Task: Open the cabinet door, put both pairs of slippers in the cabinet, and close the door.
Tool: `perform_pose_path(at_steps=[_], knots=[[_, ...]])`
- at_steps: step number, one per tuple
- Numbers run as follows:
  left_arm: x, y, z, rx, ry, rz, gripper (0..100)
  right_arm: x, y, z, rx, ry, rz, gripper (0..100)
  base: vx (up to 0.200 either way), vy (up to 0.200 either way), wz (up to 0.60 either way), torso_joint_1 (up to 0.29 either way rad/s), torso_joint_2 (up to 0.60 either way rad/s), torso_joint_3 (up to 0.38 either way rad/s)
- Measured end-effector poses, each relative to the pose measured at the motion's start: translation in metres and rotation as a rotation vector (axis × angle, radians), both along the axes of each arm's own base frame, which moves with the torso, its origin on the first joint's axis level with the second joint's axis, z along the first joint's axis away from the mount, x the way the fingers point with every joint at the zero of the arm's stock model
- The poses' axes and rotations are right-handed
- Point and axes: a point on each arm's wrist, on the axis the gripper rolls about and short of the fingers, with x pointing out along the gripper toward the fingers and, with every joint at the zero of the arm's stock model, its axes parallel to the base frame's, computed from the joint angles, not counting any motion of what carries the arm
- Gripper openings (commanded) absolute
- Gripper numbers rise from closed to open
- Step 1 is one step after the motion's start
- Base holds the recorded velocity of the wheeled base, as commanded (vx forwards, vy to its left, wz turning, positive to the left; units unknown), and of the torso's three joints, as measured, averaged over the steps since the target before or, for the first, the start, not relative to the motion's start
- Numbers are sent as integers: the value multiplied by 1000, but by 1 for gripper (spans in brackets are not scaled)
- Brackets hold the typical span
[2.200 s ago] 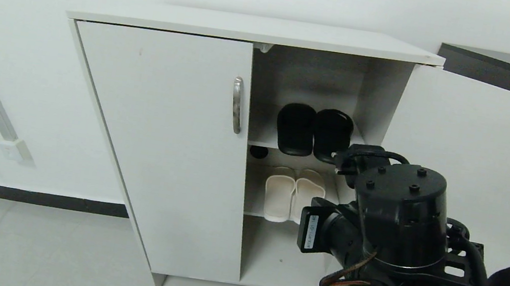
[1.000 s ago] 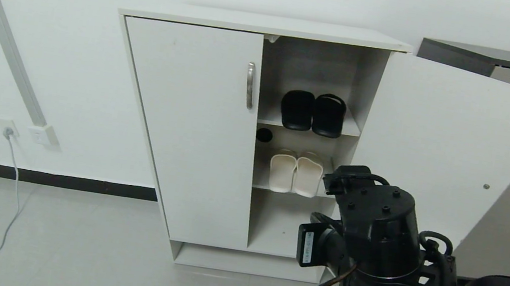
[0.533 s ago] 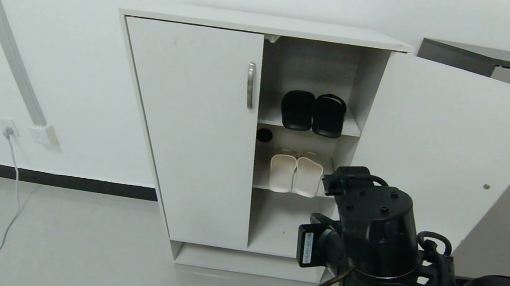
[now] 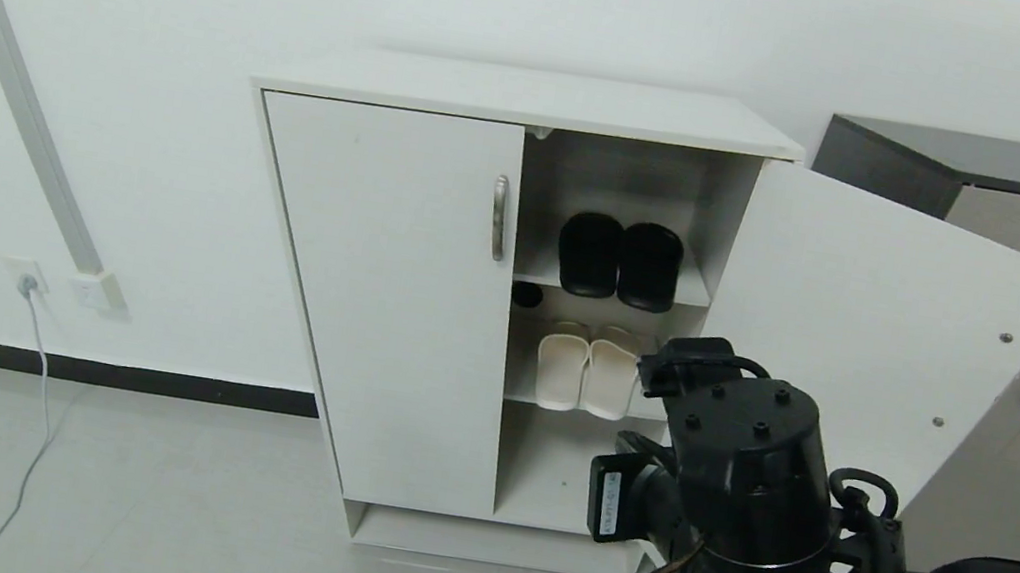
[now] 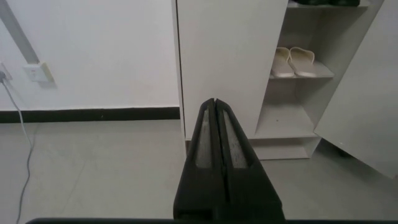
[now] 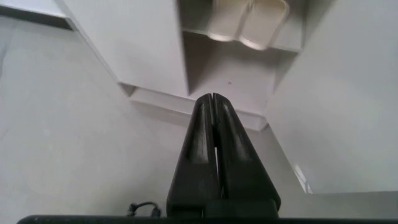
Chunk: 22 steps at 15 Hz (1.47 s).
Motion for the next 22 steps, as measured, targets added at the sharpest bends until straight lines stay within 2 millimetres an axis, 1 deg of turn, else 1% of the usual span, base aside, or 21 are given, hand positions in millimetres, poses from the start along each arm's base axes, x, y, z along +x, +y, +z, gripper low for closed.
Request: perform_pose_path(at_steps=[10, 22], knots=[[0, 0, 0, -1, 0, -1, 0, 0, 0, -1, -6, 2, 0, 0, 0, 0, 0, 137, -469, -335], [0, 0, 0, -2, 0, 0, 0, -1, 0, -4, -13, 7, 1, 0, 0, 0, 0, 213, -533, -321]])
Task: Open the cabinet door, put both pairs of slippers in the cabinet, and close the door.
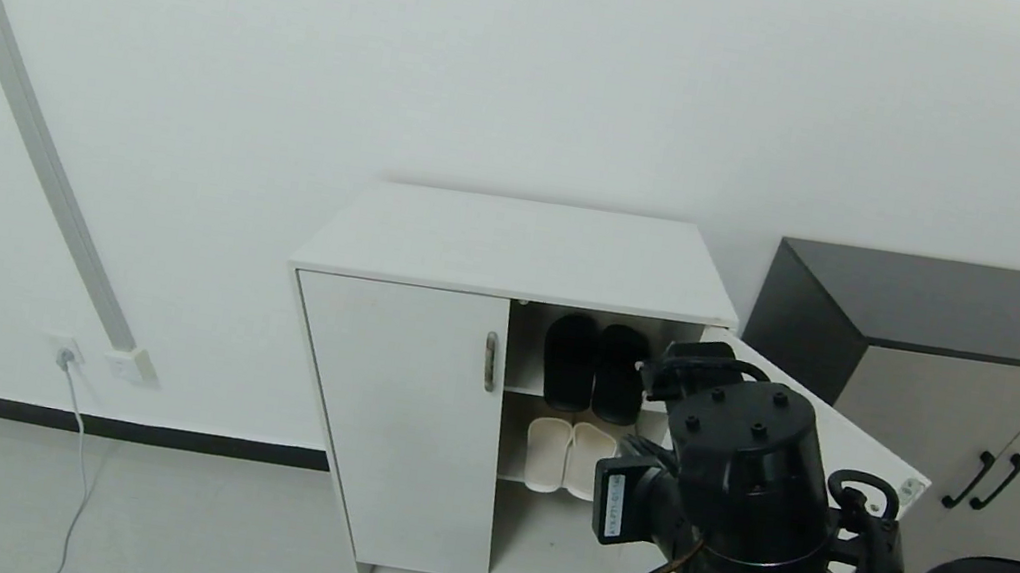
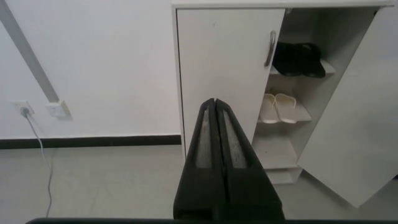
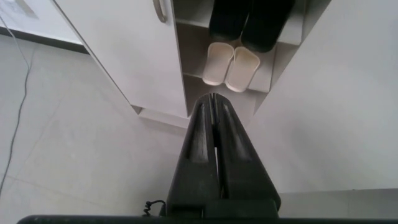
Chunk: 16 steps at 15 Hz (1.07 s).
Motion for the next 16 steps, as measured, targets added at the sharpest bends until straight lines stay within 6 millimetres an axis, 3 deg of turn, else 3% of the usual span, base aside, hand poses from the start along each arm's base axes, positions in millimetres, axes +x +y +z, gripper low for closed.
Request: perform_pose_path(at_steps=[10, 16], knots=[[0, 0, 0, 0, 0, 0, 0, 0, -1, -2, -3, 3, -1, 0, 0, 0, 0, 221, -490, -274], [0, 0, 0, 0, 0, 0, 0, 0, -2, -3, -9, 3, -3, 0, 0, 0, 0, 24, -51, -23]])
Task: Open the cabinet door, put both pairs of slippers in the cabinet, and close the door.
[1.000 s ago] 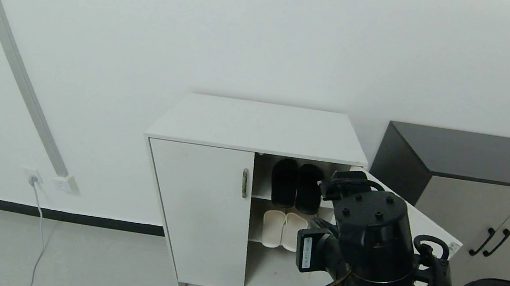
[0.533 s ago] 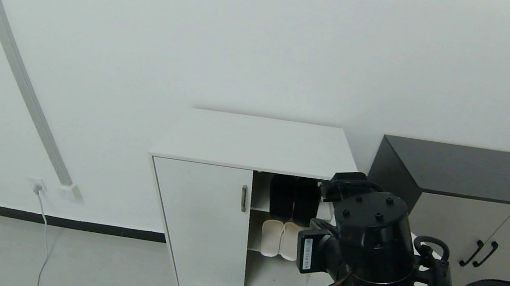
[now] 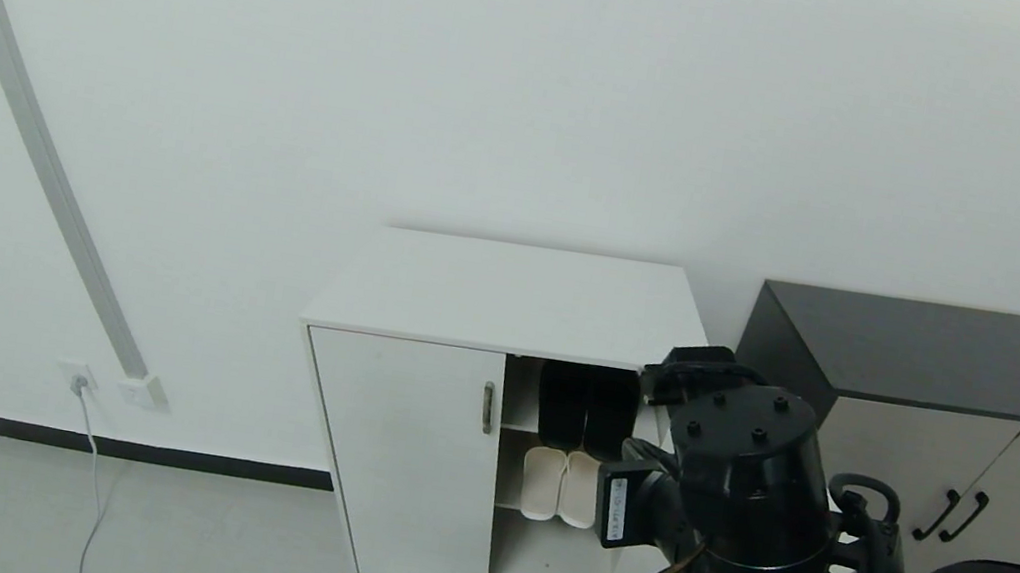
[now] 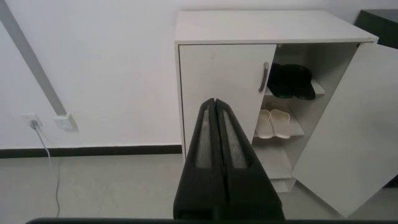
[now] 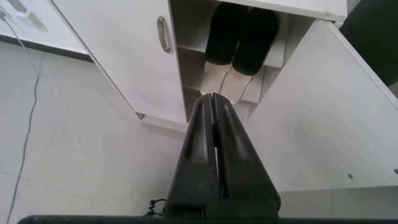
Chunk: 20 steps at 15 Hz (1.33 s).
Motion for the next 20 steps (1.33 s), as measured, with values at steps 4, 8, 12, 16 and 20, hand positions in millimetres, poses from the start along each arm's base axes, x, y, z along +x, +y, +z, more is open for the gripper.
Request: perform_pose_path(at_steps=[4, 8, 12, 16, 20], knots=[[0, 0, 0, 0, 0, 0, 0, 0, 0, 0, -3, 1, 0, 0, 0, 0, 0, 0, 0, 0], [0, 0, 0, 0, 0, 0, 0, 0, 0, -1, -3, 3, 2, 0, 0, 0, -150, 1, 1, 1], [0, 0, 0, 0, 0, 1, 0, -1, -1, -4, -9, 14, 18, 0, 0, 0, -600, 2, -2, 0], [0, 0, 0, 2, 0, 2, 0, -1, -1, -4, -9, 14, 19, 0, 0, 0, -150, 4, 2, -2], [0, 0, 0, 2, 0, 3, 0, -2, -1, -4, -10, 13, 21, 0, 0, 0, 0, 0, 0, 0]])
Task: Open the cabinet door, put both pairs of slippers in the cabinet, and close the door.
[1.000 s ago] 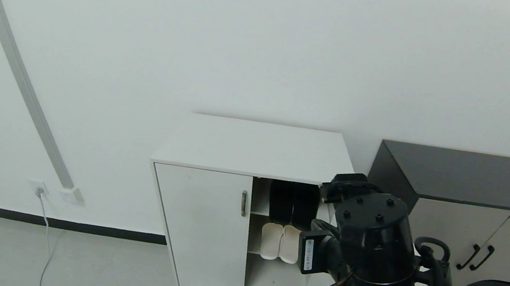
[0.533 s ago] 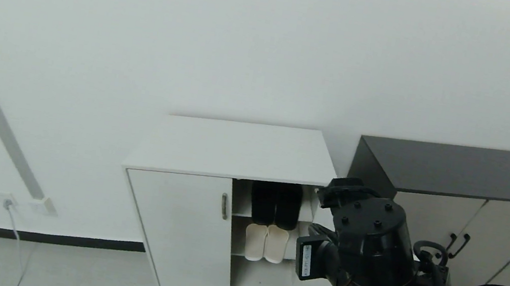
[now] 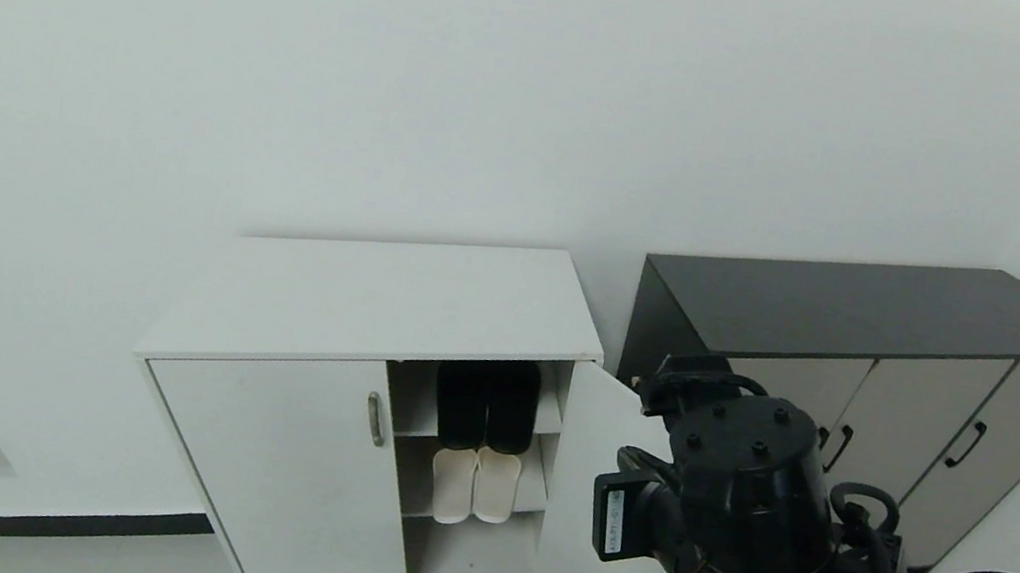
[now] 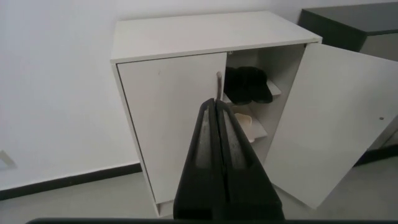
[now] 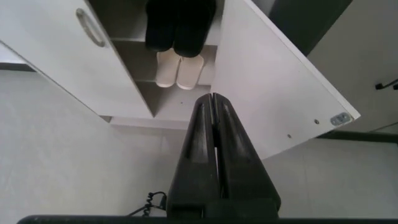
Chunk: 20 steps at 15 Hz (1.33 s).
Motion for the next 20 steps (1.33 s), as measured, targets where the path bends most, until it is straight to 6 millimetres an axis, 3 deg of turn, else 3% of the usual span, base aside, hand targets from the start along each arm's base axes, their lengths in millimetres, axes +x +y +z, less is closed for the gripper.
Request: perform_pose_path(at_steps=[5, 11, 20], knots=[[0, 0, 0, -1, 0, -2, 0, 0, -2, -1, -10, -1, -3, 0, 0, 0, 0, 0, 0, 0], [0, 0, 0, 0, 0, -5, 0, 1, -3, -1, -11, 0, -6, 0, -200, 0, 0, 5, 4, 2], [0, 0, 0, -1, 0, -2, 0, 10, -9, -1, -15, -13, -37, 0, 0, 0, -200, 1, 0, 1]])
